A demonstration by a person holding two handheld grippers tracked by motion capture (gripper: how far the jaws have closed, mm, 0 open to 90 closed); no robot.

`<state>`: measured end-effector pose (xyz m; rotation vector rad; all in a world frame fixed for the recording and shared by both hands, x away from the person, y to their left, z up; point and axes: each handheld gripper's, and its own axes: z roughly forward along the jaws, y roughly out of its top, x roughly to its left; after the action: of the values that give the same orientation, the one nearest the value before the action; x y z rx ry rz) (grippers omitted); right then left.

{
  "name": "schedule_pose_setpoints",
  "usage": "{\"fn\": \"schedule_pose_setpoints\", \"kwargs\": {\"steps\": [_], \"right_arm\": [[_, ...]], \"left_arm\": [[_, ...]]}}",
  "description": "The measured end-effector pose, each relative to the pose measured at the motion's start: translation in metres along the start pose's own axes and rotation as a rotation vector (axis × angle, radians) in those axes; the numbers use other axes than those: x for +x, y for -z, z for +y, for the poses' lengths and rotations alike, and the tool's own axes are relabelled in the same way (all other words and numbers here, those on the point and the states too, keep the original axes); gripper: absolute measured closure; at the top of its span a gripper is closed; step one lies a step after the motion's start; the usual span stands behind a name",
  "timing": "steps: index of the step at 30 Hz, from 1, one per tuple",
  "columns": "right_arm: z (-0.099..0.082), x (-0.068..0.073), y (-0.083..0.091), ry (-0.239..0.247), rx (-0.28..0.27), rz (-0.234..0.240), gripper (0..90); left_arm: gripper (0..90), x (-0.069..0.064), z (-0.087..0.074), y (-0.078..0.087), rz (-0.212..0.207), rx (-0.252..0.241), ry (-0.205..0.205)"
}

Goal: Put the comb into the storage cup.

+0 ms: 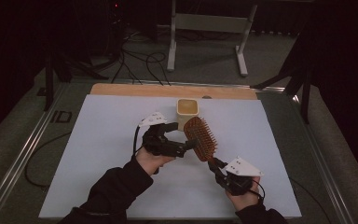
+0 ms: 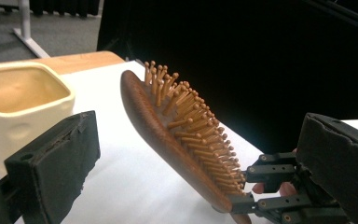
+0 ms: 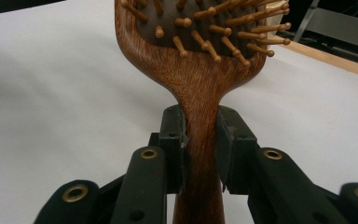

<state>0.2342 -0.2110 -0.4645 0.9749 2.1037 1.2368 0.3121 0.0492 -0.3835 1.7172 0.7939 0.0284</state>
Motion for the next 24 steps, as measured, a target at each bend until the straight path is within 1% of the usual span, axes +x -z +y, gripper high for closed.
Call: {"fn": "schedule_pose_setpoints", "kwargs": {"steps": [2, 3, 4, 6, 9, 10, 13, 14, 15, 16, 18, 21, 22, 23, 24], "right_arm": [[0.0, 0.0, 0.0, 0.007, 0.001, 0.0, 73.8], [0.0, 0.0, 0.0, 0.007, 0.001, 0.0, 73.8], [0.0, 0.0, 0.0, 0.005, 0.001, 0.002, 73.9], [0.0, 0.0, -0.001, 0.008, 0.0, 0.001, 73.9], [0.0, 0.0, 0.0, 0.009, 0.0, 0.002, 73.8], [0.0, 0.0, 0.0, 0.008, 0.0, 0.004, 73.9], [0.0, 0.0, -0.001, 0.008, 0.002, 0.004, 73.9], [0.0, 0.001, -0.001, 0.006, 0.002, 0.005, 73.9], [0.0, 0.001, -0.001, 0.006, 0.002, 0.005, 73.9], [0.0, 0.001, -0.001, 0.01, 0.004, 0.006, 73.9], [0.0, 0.001, -0.001, 0.008, 0.004, 0.006, 73.9], [0.0, 0.001, -0.001, 0.009, 0.003, 0.006, 73.8], [0.0, 0.001, -0.001, 0.007, 0.003, 0.009, 73.8], [0.0, 0.001, -0.001, 0.006, 0.005, 0.003, 73.8], [0.0, 0.001, -0.001, 0.007, 0.005, 0.004, 73.8]], "left_arm": [[0.3, 0.002, 0.0, -0.006, 0.003, 0.009, 0.024], [0.3, 0.002, 0.0, -0.008, 0.003, 0.009, 0.029], [0.3, 0.003, 0.0, -0.011, 0.016, 0.011, 0.035], [0.3, 0.004, 0.001, -0.016, 0.026, 0.025, 0.049], [0.3, 0.007, 0.001, -0.02, 0.038, 0.013, 0.082], [0.3, 0.008, 0.001, -0.022, 0.046, 0.008, 0.104], [0.3, 0.011, 0.001, -0.027, 0.036, 0.006, 0.138], [0.3, 0.013, 0.001, -0.029, 0.023, 0.009, 0.163], [0.3, 0.014, 0.001, -0.03, 0.013, 0.01, 0.175], [0.3, 0.015, 0.0, -0.032, 0.012, 0.007, 0.188], [0.3, 0.015, -0.001, -0.035, 0.003, 0.006, 0.202], [0.3, 0.015, -0.002, -0.038, 0.004, 0.013, 0.208], [0.3, 0.015, -0.003, -0.04, 0.0, 0.016, 0.216], [0.4, 0.014, -0.003, -0.04, -0.008, 0.023, 0.215], [1.3, 0.013, -0.004, -0.043, -0.004, 0.031, 0.213]]}}
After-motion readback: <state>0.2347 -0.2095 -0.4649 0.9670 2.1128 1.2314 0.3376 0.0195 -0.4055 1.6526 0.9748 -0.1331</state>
